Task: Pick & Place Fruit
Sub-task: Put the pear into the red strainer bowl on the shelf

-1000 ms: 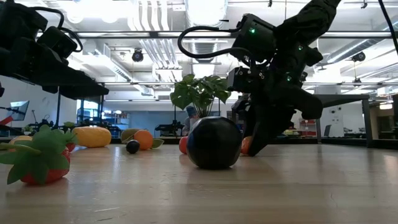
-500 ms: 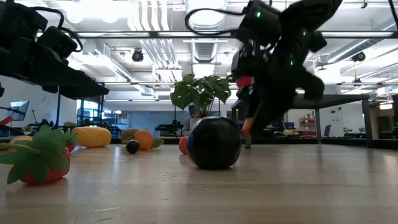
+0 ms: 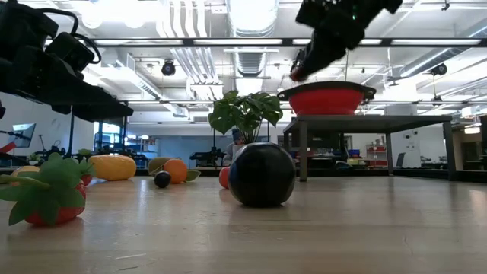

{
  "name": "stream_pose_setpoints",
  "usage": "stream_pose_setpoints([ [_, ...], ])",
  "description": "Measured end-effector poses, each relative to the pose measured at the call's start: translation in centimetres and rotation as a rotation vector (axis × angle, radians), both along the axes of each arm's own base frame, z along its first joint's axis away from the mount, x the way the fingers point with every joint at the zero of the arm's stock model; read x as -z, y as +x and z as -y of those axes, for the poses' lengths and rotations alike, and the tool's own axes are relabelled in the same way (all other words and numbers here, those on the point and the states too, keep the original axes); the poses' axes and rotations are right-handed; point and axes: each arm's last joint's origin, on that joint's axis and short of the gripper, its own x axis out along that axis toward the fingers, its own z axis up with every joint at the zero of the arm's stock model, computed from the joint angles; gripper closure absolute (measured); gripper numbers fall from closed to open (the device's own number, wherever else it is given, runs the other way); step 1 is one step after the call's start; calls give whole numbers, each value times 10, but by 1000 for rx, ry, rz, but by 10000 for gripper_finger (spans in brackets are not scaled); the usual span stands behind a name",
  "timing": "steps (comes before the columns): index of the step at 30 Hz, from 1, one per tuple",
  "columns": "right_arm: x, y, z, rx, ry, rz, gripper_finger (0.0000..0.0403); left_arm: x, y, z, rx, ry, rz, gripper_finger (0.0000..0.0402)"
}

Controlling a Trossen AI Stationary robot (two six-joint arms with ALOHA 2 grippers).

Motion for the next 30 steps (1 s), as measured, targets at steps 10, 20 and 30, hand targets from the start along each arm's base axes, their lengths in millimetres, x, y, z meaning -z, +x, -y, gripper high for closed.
stream_pose_setpoints([
  [10,-75,-33,68,266,-38,91,269,0,0,0,0,0,0,37],
  [20,-75,-48,143,510,11,-24,282,0,0,0,0,0,0,37],
  [30,-33,-45,184,598,102,-181,272,0,0,0,0,0,0,37],
])
